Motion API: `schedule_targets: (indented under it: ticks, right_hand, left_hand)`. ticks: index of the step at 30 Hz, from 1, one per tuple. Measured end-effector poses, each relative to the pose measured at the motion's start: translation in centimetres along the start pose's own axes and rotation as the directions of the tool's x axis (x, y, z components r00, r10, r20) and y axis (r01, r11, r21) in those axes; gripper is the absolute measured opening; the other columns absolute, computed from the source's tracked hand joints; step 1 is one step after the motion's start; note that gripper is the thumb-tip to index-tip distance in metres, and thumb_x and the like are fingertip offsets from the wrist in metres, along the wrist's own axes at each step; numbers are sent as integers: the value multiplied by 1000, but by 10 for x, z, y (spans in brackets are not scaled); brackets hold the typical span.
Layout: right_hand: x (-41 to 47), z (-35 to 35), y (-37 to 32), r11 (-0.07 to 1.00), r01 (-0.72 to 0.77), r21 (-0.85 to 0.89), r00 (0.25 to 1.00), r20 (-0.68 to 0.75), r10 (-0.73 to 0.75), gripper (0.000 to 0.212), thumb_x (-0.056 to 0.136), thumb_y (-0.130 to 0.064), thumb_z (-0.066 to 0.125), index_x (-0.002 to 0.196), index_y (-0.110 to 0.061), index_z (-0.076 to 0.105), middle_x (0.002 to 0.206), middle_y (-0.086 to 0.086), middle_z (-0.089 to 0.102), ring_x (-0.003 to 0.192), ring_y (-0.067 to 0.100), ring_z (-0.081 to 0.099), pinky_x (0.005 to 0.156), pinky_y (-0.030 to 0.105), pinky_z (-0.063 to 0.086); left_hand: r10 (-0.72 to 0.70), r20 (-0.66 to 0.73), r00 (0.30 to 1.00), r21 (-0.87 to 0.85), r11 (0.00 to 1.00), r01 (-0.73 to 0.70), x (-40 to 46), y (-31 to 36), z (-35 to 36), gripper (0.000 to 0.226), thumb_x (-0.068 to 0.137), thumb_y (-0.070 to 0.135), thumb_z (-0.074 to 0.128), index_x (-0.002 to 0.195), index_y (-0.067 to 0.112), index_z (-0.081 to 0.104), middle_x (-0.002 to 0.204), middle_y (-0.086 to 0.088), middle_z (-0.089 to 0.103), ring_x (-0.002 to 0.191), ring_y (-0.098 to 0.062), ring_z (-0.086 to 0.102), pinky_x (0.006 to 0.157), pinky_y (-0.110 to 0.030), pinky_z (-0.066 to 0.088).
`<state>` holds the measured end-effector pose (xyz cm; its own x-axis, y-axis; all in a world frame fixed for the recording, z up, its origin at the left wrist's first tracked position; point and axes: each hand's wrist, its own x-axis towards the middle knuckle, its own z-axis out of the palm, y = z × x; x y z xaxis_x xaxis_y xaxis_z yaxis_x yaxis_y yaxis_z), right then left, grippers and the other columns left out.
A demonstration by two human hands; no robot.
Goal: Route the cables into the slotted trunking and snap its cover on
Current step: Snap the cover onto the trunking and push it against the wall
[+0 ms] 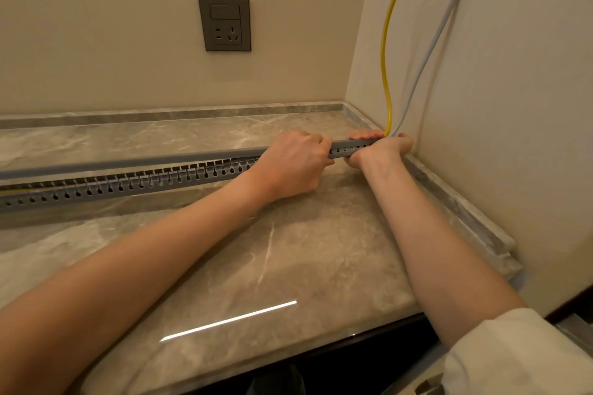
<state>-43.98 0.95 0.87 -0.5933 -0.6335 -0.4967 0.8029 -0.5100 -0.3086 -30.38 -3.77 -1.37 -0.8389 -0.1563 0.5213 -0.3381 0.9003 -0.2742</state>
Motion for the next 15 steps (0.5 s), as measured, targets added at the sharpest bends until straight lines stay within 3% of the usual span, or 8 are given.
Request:
schedule_targets:
  ticks: [7, 10, 15]
  right_hand:
    - [11, -3, 1, 995, -32, 95, 990, 138, 19, 58, 82, -56, 35, 39, -17, 27, 33, -3, 27, 28, 16, 24, 44, 17, 23]
    - [17, -7, 4, 987, -85, 137, 978, 200, 56, 55, 81, -57, 37, 44, -17, 31, 34, -3, 30, 30, 15, 28, 43, 18, 24]
    - [21, -7, 4, 978, -126, 167, 973, 213, 89, 51, 80, -56, 41, 48, -17, 33, 34, -3, 32, 28, 15, 31, 40, 15, 28]
  left_hand:
    - [-79, 46, 996, -97, 992, 83, 5, -5, -1, 24, 90, 30, 52, 93, 7, 57, 82, -11, 64, 71, -32, 56, 58, -35, 31]
    - [-131, 90, 987, -138, 980, 143, 7, -10, 0, 26, 88, 33, 54, 98, 10, 58, 86, -7, 61, 75, -28, 56, 58, -33, 34]
    - [-139, 140, 980, 47, 990, 134, -3, -25, 5, 32, 87, 38, 53, 107, 13, 50, 93, -7, 63, 75, -30, 60, 52, -33, 34]
